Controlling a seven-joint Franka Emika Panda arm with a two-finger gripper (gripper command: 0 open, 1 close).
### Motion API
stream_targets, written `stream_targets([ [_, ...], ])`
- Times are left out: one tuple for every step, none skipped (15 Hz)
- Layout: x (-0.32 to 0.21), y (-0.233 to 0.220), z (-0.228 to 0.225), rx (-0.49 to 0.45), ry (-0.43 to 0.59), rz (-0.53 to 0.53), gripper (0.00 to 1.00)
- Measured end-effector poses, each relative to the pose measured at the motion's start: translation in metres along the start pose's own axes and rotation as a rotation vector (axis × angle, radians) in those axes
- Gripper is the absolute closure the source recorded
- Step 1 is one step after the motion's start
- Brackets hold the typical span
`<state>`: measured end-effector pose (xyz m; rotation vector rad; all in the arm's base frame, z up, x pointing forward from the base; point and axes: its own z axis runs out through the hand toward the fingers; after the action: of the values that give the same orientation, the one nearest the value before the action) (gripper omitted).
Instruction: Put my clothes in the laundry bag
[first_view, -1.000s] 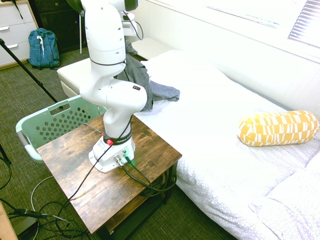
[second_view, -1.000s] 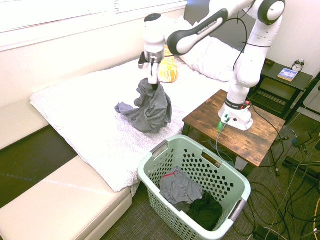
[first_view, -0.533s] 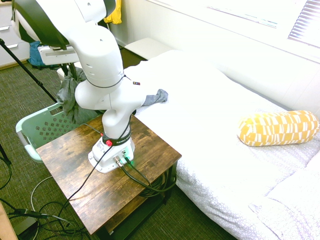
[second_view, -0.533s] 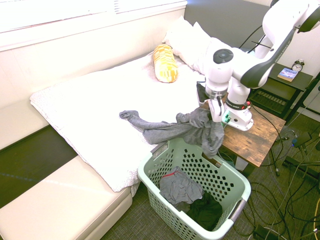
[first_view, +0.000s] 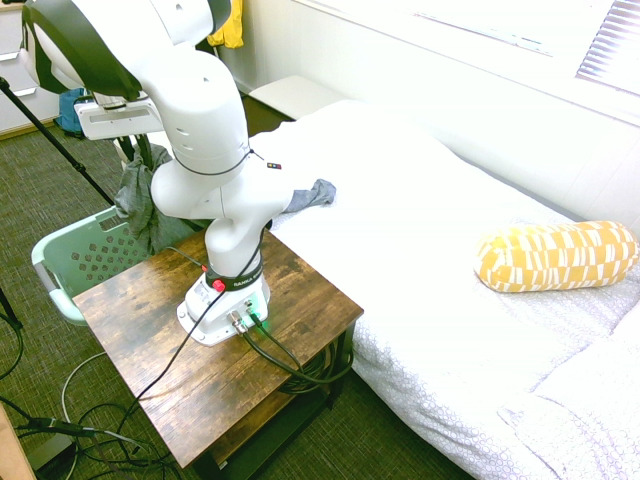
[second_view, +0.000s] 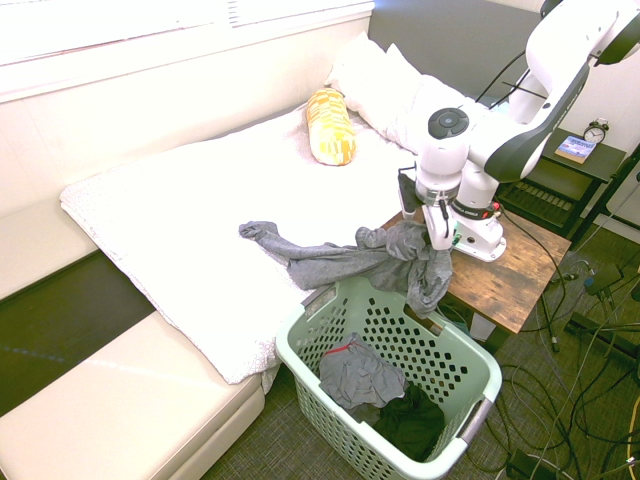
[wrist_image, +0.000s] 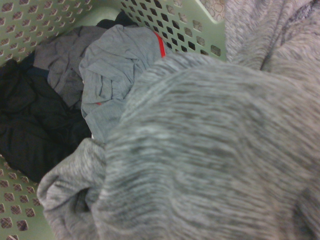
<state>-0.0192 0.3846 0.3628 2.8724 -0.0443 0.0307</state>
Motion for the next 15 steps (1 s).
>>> stream_targets([
  [-0.001, -0.001, 0.001, -0.002, 0.000, -0.003, 0.00],
  [-0.002, -0.001, 0.001, -0.003, 0.001, -0.006, 0.00],
  [-0.003, -0.001, 0.001, -0.004, 0.001, -0.008, 0.00],
  [-0.003, -0.001, 0.002, -0.005, 0.001, -0.008, 0.00],
  [-0.001, -0.001, 0.002, -0.006, 0.000, -0.004, 0.00],
  [0.004, -0.003, 0.002, -0.005, 0.001, 0.004, 0.00],
  [0.014, -0.005, 0.002, 0.002, 0.007, 0.019, 0.00],
  [0.033, -0.010, 0.000, 0.019, 0.018, 0.036, 0.00],
  [0.058, -0.017, -0.007, 0.044, 0.020, 0.053, 0.00],
  [0.089, -0.025, -0.018, 0.073, 0.009, 0.068, 0.00],
  [0.125, -0.032, -0.029, 0.105, -0.015, 0.089, 0.00],
  [0.162, -0.038, -0.039, 0.136, -0.049, 0.112, 0.00],
  [0.203, -0.043, -0.045, 0.165, -0.087, 0.135, 0.00],
  [0.240, -0.049, -0.044, 0.187, -0.122, 0.157, 0.00],
  [0.278, -0.053, -0.036, 0.201, -0.150, 0.179, 0.00],
])
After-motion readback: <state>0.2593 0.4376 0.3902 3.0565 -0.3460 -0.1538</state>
